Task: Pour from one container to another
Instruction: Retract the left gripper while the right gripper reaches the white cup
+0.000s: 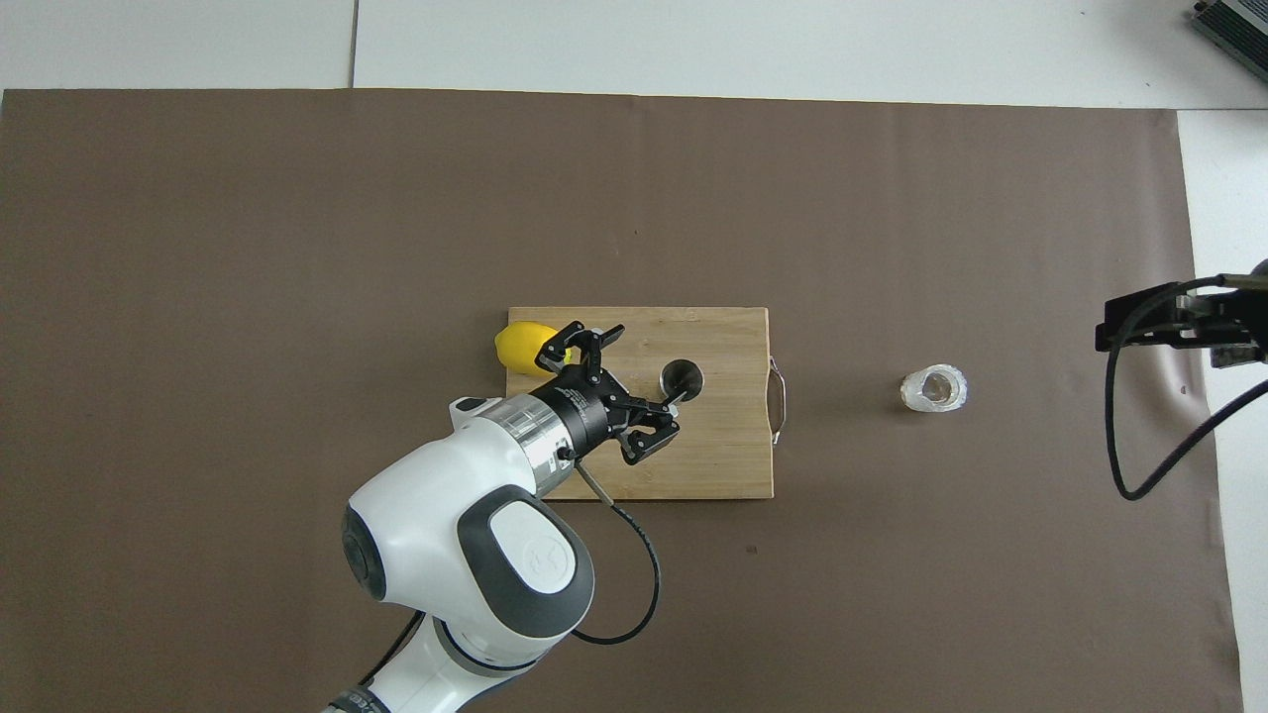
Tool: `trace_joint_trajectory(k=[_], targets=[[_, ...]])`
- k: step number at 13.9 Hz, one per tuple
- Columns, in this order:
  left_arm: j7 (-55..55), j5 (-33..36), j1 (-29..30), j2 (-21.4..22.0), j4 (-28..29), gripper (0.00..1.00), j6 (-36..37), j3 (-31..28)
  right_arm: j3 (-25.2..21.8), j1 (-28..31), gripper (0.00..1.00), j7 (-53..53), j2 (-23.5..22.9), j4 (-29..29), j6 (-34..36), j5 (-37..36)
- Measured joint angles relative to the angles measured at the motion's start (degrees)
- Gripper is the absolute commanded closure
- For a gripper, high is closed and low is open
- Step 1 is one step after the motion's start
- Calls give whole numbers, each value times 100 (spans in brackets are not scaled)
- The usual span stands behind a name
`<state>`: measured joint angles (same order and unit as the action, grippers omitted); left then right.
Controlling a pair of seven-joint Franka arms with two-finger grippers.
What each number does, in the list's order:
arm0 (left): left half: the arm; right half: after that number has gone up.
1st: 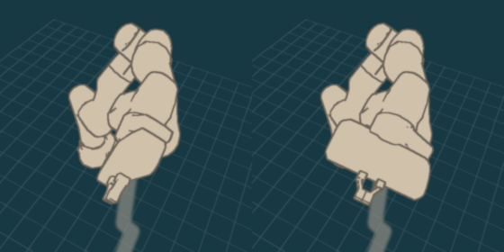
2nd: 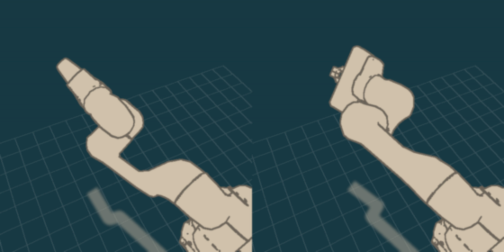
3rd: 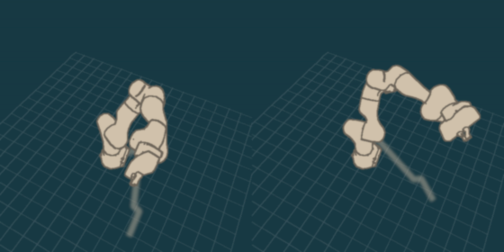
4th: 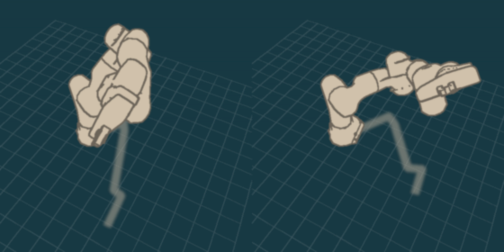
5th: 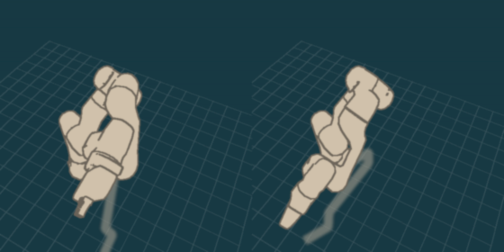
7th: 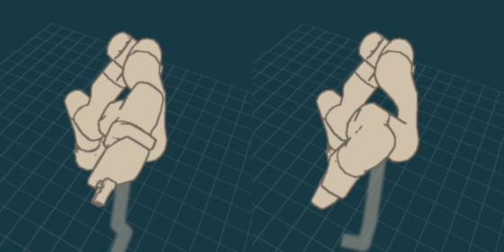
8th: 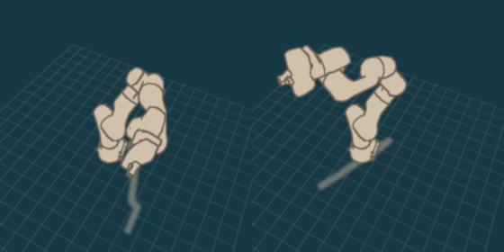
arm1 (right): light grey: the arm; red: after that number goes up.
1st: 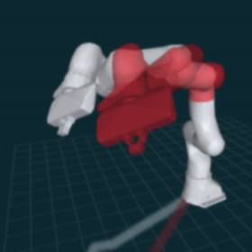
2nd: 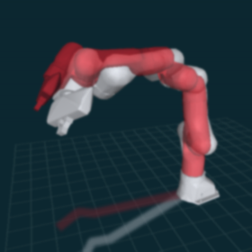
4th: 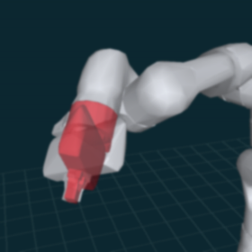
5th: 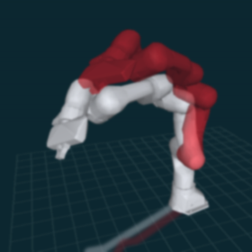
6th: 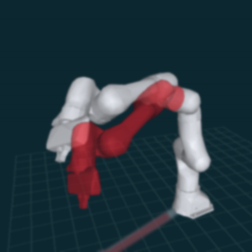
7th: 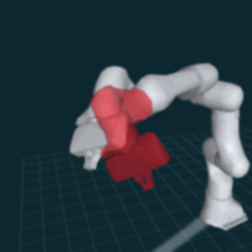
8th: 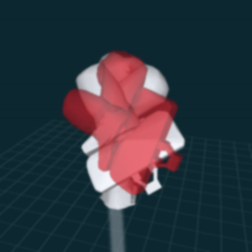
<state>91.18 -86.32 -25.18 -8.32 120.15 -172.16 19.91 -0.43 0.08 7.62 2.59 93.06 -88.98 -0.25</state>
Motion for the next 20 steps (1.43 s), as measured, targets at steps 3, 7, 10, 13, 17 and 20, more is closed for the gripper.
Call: trace_joint_trajectory(k=[3, 7, 10, 13, 17, 20], targets=[[1, 576, 517, 103, 2, 0, 918, -15, 25, -135, 0, -598, 84, 325, -305, 0], [8, 1892, 1242, 257, 15, 0, 2275, -35, 28, -185, 0, -2092, 309, 1140, -967, 0], [31, 3323, 1688, 305, 21, 0, 3059, -45, 17, -133, 0, -3629, 342, 1637, -1345, 0], [23, 4627, 2065, 336, -6, 0, 3529, -47, 9, -44, 0, -5107, 326, 2072, -1727, 0], [-230, 5873, 2600, 367, -422, 0, 4470, -48, 0, 133, 0, -7177, 65, 2514, -2349, 50], [-919, 6393, 3029, 370, -534, 0, 4701, -57, -4, 292, 0, -8484, -276, 2679, -2894, 588]])
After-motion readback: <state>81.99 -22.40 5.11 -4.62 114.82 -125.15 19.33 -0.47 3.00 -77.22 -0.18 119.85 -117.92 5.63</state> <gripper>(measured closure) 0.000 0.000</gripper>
